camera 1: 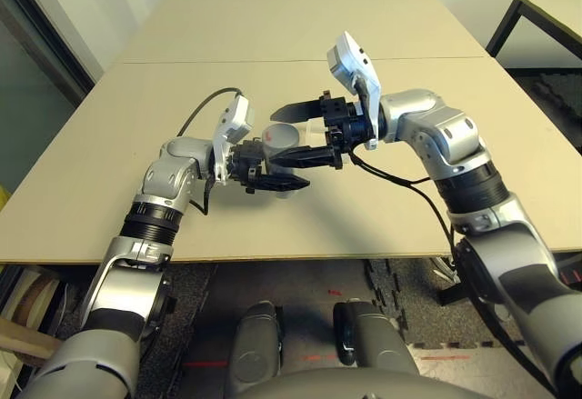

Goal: Pour the medicine from the bottle into the box.

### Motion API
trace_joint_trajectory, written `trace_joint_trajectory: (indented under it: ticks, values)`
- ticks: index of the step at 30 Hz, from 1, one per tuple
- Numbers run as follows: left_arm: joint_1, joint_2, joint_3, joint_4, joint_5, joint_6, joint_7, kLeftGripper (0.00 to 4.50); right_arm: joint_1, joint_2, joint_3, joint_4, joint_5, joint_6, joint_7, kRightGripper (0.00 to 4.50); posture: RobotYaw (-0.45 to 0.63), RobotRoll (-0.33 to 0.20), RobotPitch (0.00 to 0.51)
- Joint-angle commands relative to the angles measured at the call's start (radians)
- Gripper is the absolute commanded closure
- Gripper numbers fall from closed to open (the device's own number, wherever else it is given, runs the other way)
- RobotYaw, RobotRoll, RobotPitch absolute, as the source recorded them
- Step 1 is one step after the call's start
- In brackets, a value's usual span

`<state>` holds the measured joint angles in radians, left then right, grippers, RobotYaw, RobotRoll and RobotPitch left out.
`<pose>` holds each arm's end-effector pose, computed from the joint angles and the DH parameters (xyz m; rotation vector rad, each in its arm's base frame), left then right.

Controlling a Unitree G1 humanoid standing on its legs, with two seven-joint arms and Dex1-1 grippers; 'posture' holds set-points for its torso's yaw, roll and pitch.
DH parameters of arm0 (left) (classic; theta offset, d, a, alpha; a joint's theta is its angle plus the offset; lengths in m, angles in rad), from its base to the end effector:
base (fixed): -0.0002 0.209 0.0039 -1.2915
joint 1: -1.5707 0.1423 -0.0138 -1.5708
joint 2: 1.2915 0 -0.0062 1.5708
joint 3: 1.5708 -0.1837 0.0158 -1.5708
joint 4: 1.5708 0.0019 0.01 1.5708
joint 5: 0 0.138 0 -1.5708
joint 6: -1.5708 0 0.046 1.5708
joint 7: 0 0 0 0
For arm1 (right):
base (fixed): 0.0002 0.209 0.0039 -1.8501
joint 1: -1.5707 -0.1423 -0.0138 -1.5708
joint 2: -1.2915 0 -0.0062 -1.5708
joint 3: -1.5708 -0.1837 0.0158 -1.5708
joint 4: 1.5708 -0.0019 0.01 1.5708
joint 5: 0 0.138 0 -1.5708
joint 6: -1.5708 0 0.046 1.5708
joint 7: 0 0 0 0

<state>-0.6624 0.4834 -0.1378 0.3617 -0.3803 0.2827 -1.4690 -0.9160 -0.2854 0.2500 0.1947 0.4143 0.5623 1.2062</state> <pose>0.3159 0.2004 0.1486 0.1167 0.1340 -1.5549 0.3200 -0.0991 0.2150 -0.1508 0.0397 1.6214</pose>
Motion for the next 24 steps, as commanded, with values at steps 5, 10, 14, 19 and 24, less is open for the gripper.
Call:
trace_joint_trajectory:
  ticks: [5, 10, 14, 19, 24]
  values:
    - [-0.007, 0.003, -0.013, -0.017, 0.011, -0.004, -0.004, 1.88, -0.005, 0.006, -0.004, -0.005, 0.012, 0.015, 0.015, 1.91, -0.06, 0.0, 0.049]
    - [-0.012, 0.002, -0.015, -0.005, 0.016, -0.013, -0.006, 1.88, -0.002, 0.017, -0.044, -0.016, 0.055, 0.06, 0.003, 1.91, -0.06, 0.0, 0.049]
    - [-0.011, 0.003, -0.016, -0.004, 0.016, -0.016, -0.006, 1.88, -0.015, 0.035, -0.116, 0.0, 0.11, 0.115, -0.034, 1.91, -0.06, 0.0, 0.05]
    - [-0.007, 0.004, -0.017, -0.004, 0.017, -0.018, -0.005, 1.88, -0.009, 0.022, -0.138, 0.014, 0.113, 0.113, -0.049, 1.91, -0.06, 0.0, 0.053]
    - [-0.01, 0.008, -0.013, 0.005, 0.022, -0.024, -0.005, 1.88, 0.007, -0.003, -0.15, 0.022, 0.095, 0.088, -0.057, 1.91, -0.05, 0.0, 0.053]
